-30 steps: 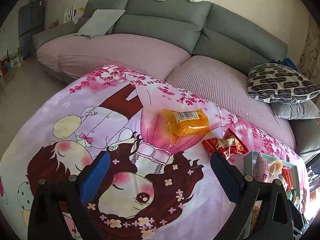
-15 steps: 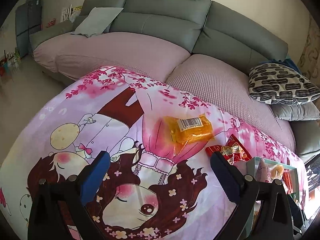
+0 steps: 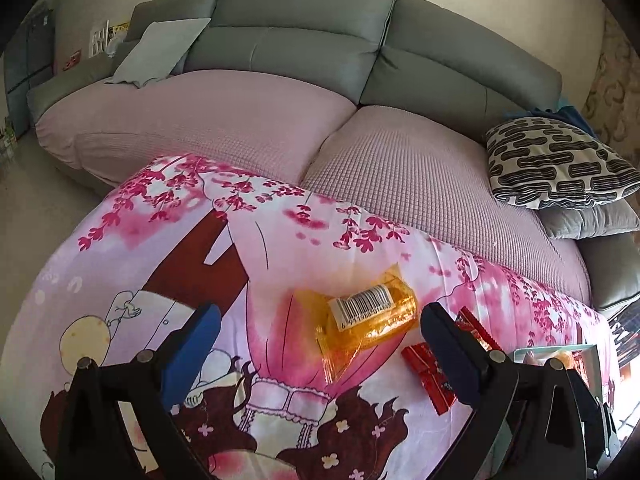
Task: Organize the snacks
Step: 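Grasp the orange barcode bread packet with the left tool while the right tool grasps the red wafer packet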
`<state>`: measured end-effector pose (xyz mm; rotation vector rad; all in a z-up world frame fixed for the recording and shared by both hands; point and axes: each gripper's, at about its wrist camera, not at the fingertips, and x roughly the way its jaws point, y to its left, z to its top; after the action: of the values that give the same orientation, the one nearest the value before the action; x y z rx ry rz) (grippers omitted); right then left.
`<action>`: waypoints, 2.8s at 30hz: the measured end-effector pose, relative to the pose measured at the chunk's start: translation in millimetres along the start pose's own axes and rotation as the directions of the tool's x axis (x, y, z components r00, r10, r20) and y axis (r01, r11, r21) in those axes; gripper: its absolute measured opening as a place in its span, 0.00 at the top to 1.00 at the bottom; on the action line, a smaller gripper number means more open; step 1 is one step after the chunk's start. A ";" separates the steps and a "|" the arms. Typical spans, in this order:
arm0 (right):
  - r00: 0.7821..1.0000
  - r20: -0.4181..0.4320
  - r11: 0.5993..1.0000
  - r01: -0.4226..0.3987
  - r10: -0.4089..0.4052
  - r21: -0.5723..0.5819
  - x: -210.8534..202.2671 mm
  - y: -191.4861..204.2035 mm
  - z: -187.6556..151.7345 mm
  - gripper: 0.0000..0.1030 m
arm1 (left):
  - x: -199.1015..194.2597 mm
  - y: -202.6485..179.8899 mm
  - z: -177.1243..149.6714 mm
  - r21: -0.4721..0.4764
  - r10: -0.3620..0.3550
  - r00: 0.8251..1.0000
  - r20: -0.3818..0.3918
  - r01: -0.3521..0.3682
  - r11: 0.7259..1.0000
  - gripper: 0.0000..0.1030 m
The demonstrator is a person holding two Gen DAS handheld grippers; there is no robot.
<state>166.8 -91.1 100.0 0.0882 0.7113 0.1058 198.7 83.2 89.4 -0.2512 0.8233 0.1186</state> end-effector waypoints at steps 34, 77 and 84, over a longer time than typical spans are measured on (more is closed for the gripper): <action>0.992 -0.123 0.998 -0.027 0.034 0.057 73.6 -7.0 -15.2 0.38 | 78.3 -7.2 -6.1 -0.067 -0.128 0.985 -0.112 0.121 0.990 0.23; 0.993 -0.085 0.991 -0.070 0.080 0.114 66.3 -14.3 -13.7 0.47 | 59.7 -1.5 -2.5 -0.116 -0.225 0.972 -0.069 0.216 0.969 0.53; 0.995 -0.061 0.991 -0.076 0.083 0.114 55.6 -14.6 -8.7 0.47 | 44.3 1.9 3.2 -0.119 -0.232 0.972 -0.024 0.228 0.966 0.54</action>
<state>204.0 -98.1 55.8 0.2206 0.7797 0.1462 230.5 86.2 58.5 -0.4571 0.8196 -0.0574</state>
